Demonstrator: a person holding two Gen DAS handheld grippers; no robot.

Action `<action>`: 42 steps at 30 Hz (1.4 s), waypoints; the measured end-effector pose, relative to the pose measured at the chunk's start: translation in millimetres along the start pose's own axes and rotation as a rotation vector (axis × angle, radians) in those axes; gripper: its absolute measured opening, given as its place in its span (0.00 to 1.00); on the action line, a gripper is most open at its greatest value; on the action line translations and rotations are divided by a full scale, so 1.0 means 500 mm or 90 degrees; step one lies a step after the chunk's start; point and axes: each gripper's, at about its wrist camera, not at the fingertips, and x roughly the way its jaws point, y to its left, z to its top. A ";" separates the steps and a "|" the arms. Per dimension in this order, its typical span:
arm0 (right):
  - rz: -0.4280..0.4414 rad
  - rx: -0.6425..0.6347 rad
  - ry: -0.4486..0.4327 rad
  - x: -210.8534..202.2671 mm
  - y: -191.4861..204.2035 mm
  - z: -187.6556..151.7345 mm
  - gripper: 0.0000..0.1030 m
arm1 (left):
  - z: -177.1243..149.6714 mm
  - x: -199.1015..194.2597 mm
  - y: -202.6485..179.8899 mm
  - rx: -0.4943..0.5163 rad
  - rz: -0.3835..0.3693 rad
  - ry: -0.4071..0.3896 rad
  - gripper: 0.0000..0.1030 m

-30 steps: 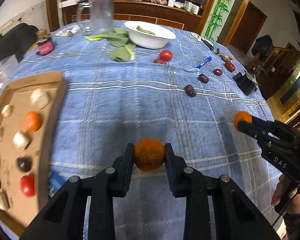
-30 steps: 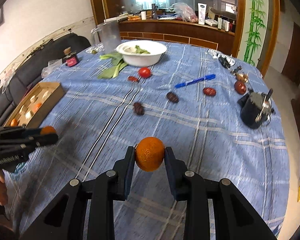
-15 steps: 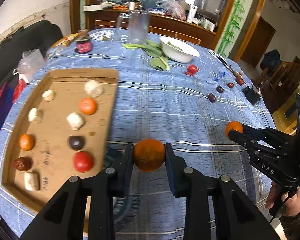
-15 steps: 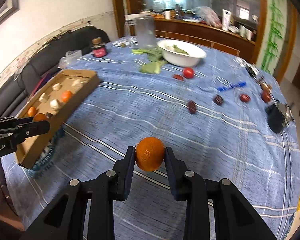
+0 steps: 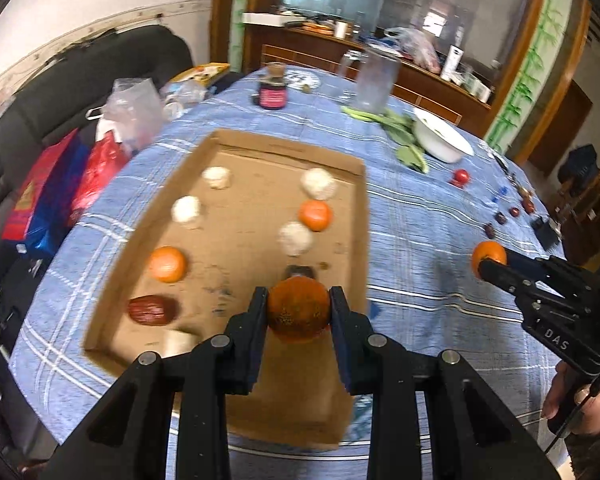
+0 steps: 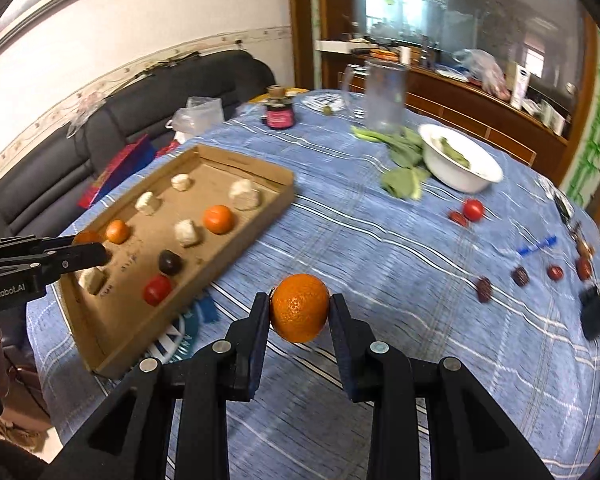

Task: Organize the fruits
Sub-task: 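Carry both oranges in the right and left tools over the tray, then open the left tool to drop its orange while the right tool releases its orange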

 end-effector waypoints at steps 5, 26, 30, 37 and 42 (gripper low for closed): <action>0.025 -0.016 0.001 0.022 0.036 0.028 0.32 | 0.000 -0.002 0.057 -0.024 0.021 0.002 0.28; 0.089 -0.077 0.017 0.195 0.148 0.193 0.32 | 0.042 0.097 0.118 -0.046 0.039 0.037 0.28; 0.099 -0.096 0.029 0.244 0.172 0.211 0.32 | 0.060 0.121 0.123 -0.048 0.043 0.037 0.28; 0.109 -0.110 0.061 0.314 0.189 0.223 0.32 | 0.073 0.160 0.131 -0.050 0.050 0.051 0.28; 0.123 -0.109 0.084 0.356 0.192 0.230 0.32 | 0.080 0.173 0.130 -0.038 0.054 0.052 0.28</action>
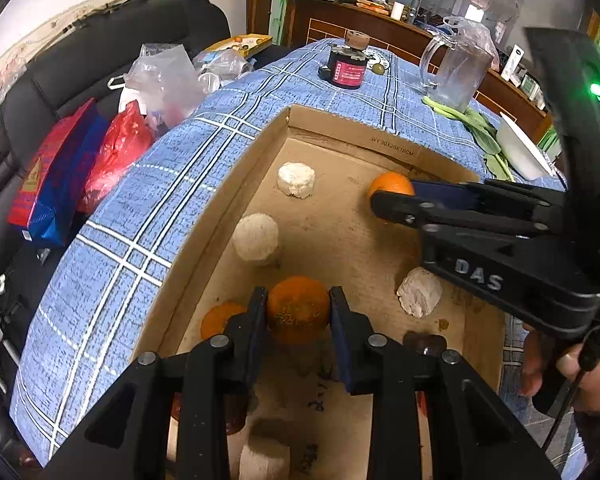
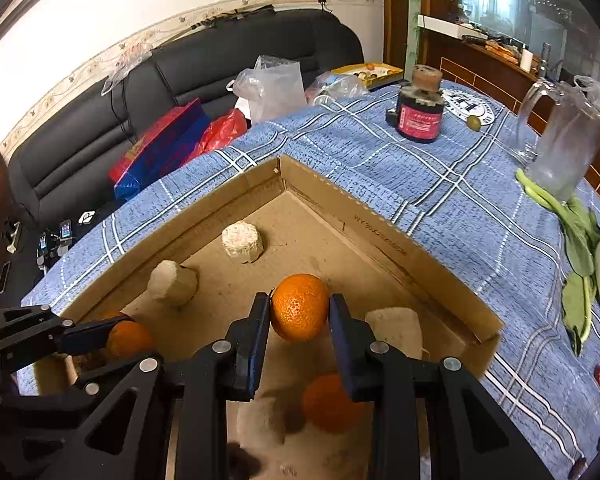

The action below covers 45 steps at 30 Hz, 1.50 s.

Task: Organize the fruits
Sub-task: 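Open the left tool to drop its orange while the right tool releases its orange, then move the right tool to a dark red date while the left tool approaches another date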

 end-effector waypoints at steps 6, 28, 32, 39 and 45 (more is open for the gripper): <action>0.002 -0.011 0.010 0.024 0.004 0.009 0.32 | 0.000 0.010 -0.002 0.000 -0.009 0.006 0.28; -0.017 -0.020 -0.004 -0.012 -0.001 -0.005 0.50 | -0.022 -0.010 -0.012 0.010 -0.019 0.009 0.37; -0.022 -0.016 -0.011 -0.043 0.001 -0.020 0.50 | -0.028 -0.030 -0.015 0.011 -0.013 0.002 0.39; -0.031 0.019 -0.031 -0.128 -0.013 -0.081 0.53 | -0.050 -0.069 -0.026 0.019 0.009 -0.017 0.44; -0.051 0.067 -0.045 -0.210 -0.057 -0.163 0.56 | -0.069 -0.097 -0.059 0.039 0.032 -0.037 0.45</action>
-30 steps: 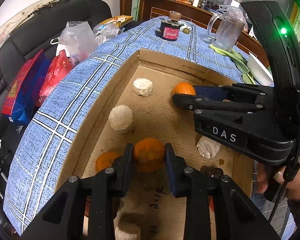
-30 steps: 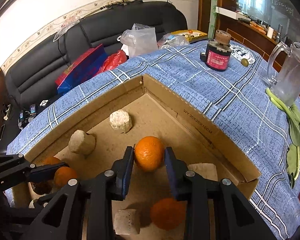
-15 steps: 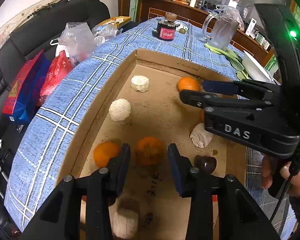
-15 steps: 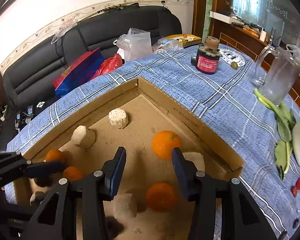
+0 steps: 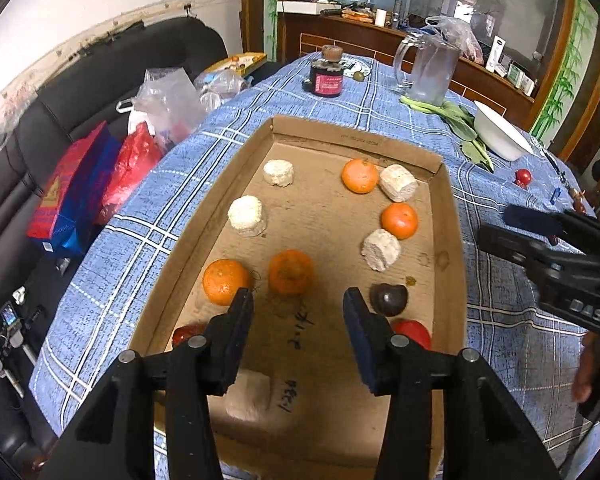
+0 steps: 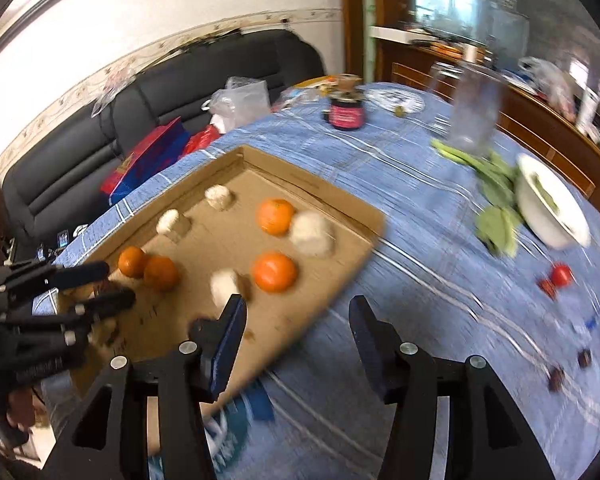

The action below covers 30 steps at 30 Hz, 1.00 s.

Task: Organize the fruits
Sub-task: 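Move the right tool to a dark red date while the left tool approaches another date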

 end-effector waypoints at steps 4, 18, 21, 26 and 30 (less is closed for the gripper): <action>-0.027 0.057 -0.001 -0.055 -0.069 -0.063 0.56 | 0.001 -0.012 -0.056 0.019 -0.015 -0.009 0.49; -0.175 0.212 -0.011 -0.196 -0.405 -0.220 0.56 | 0.015 0.026 -0.395 0.154 -0.109 0.031 0.69; -0.180 0.213 -0.022 -0.193 -0.468 -0.213 0.56 | 0.019 0.040 -0.447 0.157 -0.125 0.040 0.69; -0.154 0.211 -0.023 -0.138 -0.537 -0.181 0.56 | 0.024 0.065 -0.502 0.181 -0.116 0.052 0.69; -0.143 0.195 -0.007 -0.084 -0.559 -0.163 0.56 | 0.035 0.081 -0.524 0.185 -0.112 0.058 0.69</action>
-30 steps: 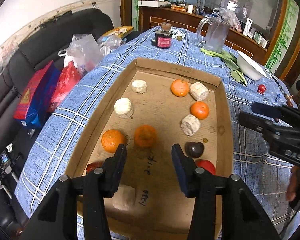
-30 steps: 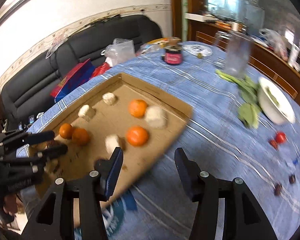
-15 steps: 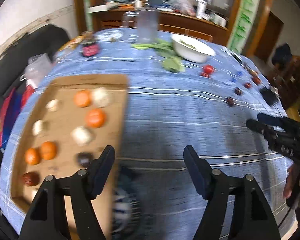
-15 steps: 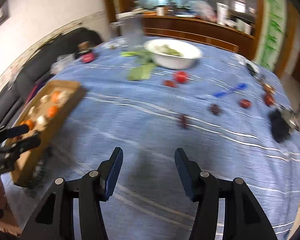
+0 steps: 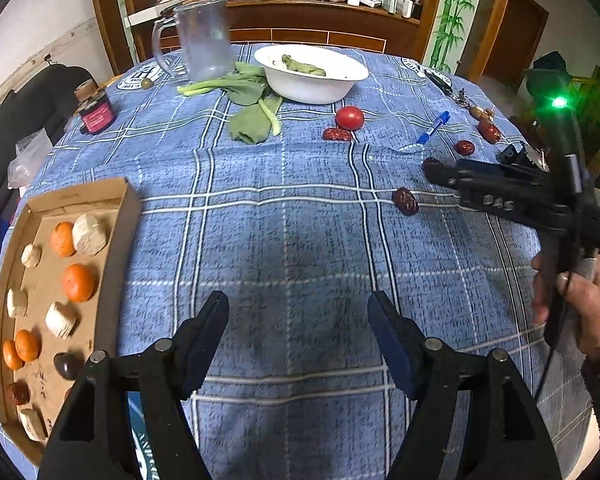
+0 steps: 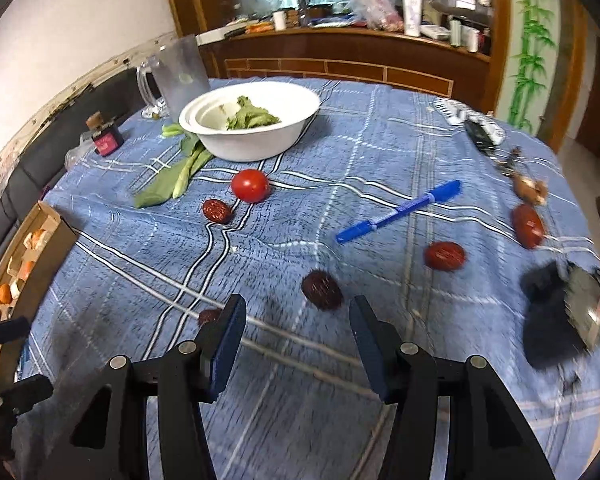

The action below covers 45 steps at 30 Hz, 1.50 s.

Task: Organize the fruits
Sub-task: 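Move the right tool to a dark red date while the left tool approaches another date, then close the right tool on the date while the left tool grasps the other date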

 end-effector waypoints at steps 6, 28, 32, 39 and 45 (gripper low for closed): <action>0.014 -0.004 0.011 0.038 -0.015 0.009 0.22 | 0.047 0.034 -0.036 0.009 -0.004 0.005 0.69; 0.033 0.001 -0.014 -0.029 -0.087 -0.049 0.19 | 0.135 0.186 -0.163 0.018 -0.068 0.008 0.19; 0.029 0.004 -0.014 -0.029 -0.088 -0.053 0.19 | 0.129 0.181 -0.149 0.015 -0.074 -0.005 0.20; 0.019 0.005 -0.018 -0.051 -0.079 -0.069 0.19 | 0.083 0.130 -0.118 0.013 -0.104 -0.006 0.20; 0.017 0.012 -0.019 -0.088 -0.051 -0.089 0.19 | 0.039 0.071 -0.072 -0.009 -0.119 -0.019 0.20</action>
